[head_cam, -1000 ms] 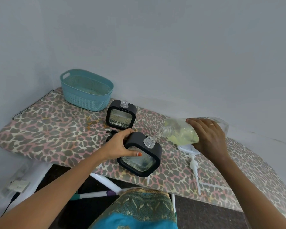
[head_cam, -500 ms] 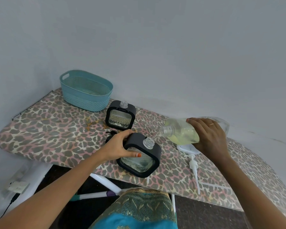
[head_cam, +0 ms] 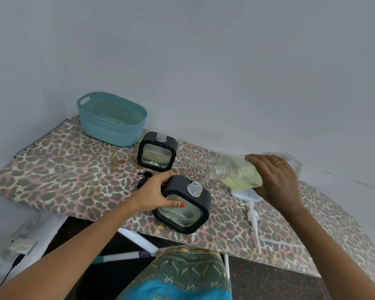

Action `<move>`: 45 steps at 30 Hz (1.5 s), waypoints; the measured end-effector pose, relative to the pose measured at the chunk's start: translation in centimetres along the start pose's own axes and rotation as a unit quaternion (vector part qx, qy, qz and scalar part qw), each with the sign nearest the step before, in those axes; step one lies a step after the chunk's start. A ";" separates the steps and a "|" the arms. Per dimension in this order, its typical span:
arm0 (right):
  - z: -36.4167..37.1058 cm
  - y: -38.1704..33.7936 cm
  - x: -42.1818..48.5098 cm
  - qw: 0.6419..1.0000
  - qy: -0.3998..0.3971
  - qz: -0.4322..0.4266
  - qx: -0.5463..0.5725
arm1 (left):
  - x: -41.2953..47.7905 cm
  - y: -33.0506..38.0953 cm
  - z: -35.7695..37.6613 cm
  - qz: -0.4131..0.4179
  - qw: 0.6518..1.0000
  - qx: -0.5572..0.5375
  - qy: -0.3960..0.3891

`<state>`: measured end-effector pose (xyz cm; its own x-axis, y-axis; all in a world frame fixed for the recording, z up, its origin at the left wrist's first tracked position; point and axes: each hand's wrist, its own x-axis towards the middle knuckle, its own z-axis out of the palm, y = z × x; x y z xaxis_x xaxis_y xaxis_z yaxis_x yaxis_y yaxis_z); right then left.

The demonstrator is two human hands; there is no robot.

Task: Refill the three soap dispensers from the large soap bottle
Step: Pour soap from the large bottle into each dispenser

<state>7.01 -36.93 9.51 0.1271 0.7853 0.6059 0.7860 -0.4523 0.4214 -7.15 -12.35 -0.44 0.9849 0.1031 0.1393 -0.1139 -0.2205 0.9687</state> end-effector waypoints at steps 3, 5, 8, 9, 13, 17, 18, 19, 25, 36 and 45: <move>0.0 0.0 0.0 1.000 0.002 0.001 0.000 | 0.0 0.0 0.0 0.000 1.000 -0.002 0.002; 0.0 0.1 0.0 1.000 -0.001 0.001 -0.003 | 0.0 -0.1 0.1 -0.001 1.000 -0.001 0.005; 0.1 0.1 0.0 1.000 -0.006 0.002 -0.004 | 0.0 -0.3 0.2 -0.005 1.000 0.002 0.007; 0.1 0.1 0.0 1.000 -0.006 0.002 -0.003 | 0.0 -0.3 0.2 -0.005 1.000 0.002 0.007; -0.1 0.0 0.1 1.000 -0.007 0.001 -0.002 | 0.1 -0.3 0.2 -0.003 1.000 0.008 0.008; -0.1 0.0 0.0 1.000 -0.011 0.001 -0.005 | 0.1 -0.5 0.3 -0.006 1.000 0.007 0.007; -0.1 0.0 0.0 1.000 -0.011 0.001 -0.006 | 0.1 -0.5 0.3 -0.006 1.000 0.006 0.006; -0.1 0.0 0.0 1.000 -0.011 0.001 -0.006 | 0.1 -0.5 0.3 -0.005 1.000 0.005 0.006; -0.3 -0.1 -0.1 1.000 -0.009 -0.001 -0.005 | 0.1 -0.7 0.3 -0.001 1.000 0.005 0.007; -0.2 0.1 -0.1 1.000 -0.013 -0.002 -0.005 | -0.1 -0.3 0.5 0.008 1.000 -0.018 0.002; -0.2 0.2 -0.1 1.000 -0.011 0.001 -0.003 | -0.2 -0.2 0.6 0.010 0.999 -0.040 0.002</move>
<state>7.01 -37.15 9.66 0.1423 0.7940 0.5911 0.7818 -0.4564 0.4248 -7.28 -12.93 -0.81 0.9816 0.1040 0.1602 -0.1444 -0.1444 0.9789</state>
